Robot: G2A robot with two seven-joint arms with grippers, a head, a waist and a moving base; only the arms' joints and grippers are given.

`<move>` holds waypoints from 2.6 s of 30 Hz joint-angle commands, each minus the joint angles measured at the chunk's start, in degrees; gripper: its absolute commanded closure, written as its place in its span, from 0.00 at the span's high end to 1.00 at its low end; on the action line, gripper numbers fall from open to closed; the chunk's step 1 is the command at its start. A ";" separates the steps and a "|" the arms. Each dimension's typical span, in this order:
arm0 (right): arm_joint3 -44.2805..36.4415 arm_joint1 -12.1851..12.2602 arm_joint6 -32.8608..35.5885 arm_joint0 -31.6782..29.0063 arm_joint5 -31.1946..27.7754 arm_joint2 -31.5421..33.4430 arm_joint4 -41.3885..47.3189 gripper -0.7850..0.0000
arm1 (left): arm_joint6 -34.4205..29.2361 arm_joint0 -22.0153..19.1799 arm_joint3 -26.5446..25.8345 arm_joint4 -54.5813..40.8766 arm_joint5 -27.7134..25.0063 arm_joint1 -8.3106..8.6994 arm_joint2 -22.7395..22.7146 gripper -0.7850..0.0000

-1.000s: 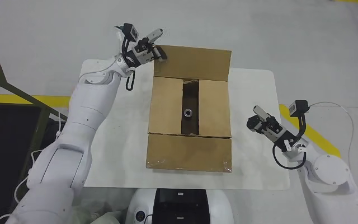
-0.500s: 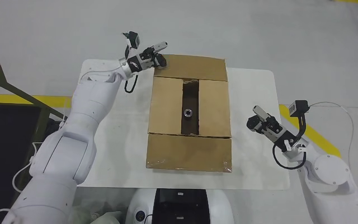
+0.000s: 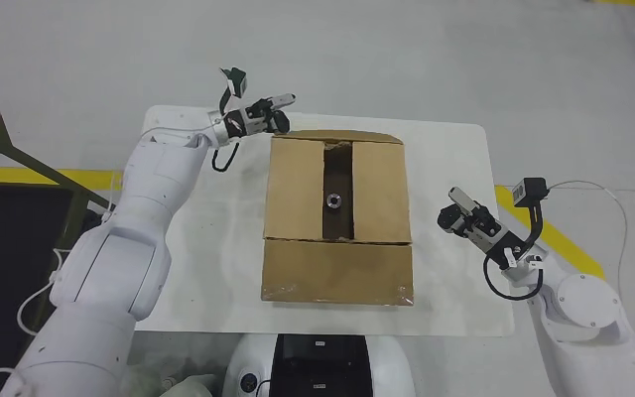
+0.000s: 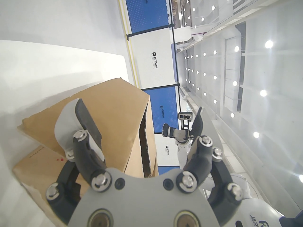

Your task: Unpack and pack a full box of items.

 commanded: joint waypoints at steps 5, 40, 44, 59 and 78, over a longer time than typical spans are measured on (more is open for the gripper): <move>0.00 0.00 0.00 0.00 0.00 0.00 0.00 1.00 | 6.05 -0.81 0.60 0.38 -3.98 0.30 -1.30 1.00; 0.00 0.00 0.00 0.00 0.00 0.00 0.00 1.00 | -14.00 26.09 -45.70 -8.86 4.48 17.20 -30.05 1.00; 0.00 0.00 0.00 0.00 0.00 0.00 0.00 1.00 | -14.83 28.88 -48.34 -8.01 5.31 18.36 -31.94 1.00; 0.00 0.00 0.00 0.00 0.00 0.00 0.00 1.00 | -14.76 29.58 -48.81 -8.35 5.25 18.68 -32.28 1.00; 0.35 -0.21 -0.32 2.99 2.28 -3.74 -0.70 1.00 | -14.76 29.58 -48.81 -8.35 5.25 18.68 -32.28 1.00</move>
